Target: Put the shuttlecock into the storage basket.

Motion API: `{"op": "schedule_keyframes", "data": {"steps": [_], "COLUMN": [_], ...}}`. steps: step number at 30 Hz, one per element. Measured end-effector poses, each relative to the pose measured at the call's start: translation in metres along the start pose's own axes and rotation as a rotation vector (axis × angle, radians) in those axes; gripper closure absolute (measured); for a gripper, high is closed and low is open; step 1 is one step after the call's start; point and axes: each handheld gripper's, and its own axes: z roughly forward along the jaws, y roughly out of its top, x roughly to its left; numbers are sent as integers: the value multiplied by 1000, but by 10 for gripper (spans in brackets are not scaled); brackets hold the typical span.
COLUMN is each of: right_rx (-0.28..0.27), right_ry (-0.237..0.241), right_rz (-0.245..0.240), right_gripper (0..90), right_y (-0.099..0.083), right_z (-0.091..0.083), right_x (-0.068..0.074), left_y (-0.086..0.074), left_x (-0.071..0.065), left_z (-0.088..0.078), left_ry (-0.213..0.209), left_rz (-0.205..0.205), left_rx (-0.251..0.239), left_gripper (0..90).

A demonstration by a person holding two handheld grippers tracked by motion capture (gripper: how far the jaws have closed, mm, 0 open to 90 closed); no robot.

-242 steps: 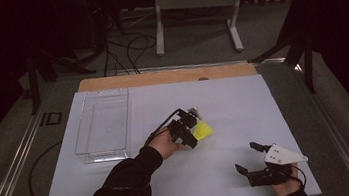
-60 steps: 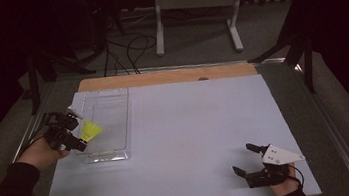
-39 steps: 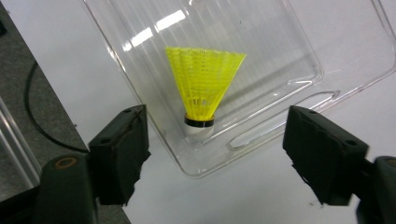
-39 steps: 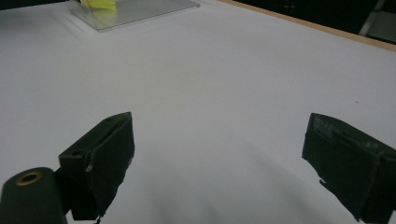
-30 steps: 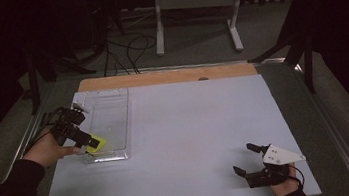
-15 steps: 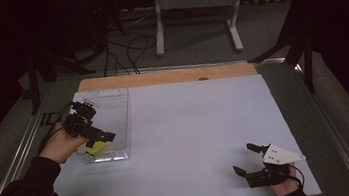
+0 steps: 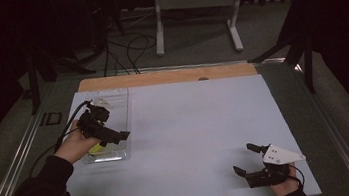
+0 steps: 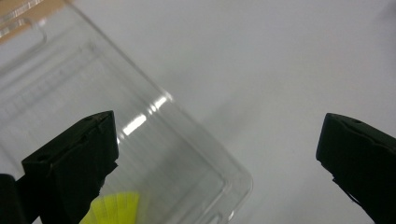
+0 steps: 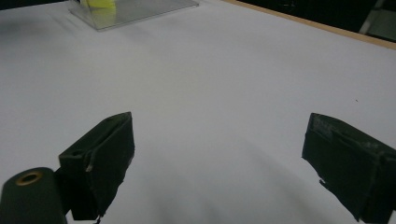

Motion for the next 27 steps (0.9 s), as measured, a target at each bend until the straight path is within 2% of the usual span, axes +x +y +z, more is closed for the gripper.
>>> {"op": "schedule_keyframes", "data": {"steps": [4, 8, 14, 20, 23, 27], "right_rx": [0, -1, 1, 2, 2, 0], "right_ry": [0, 2, 1, 2, 1, 2], "right_rz": [0, 2, -1, -3, -2, -2], "right_gripper": [93, 94, 94, 94, 94, 94], "right_y": [0, 0, 0, 0, 0, 0], "right_z": [0, 0, -1, 0, 0, -1], "right_x": [0, 0, 0, 0, 0, 0], "left_y": [5, 10, 17, 23, 27, 29], "left_x": [-9, -16, -27, -39, -51, -61], "left_z": [5, 12, 23, 29, 33, 36], "left_ry": [-18, -46, -76, -102, -122, -152], "left_rz": [56, 67, 77, 110, 144, 165], "left_rx": [-21, -16, -46, -61, -70, -69], "left_gripper": [0, 0, 0, 0, 0, 0]}}
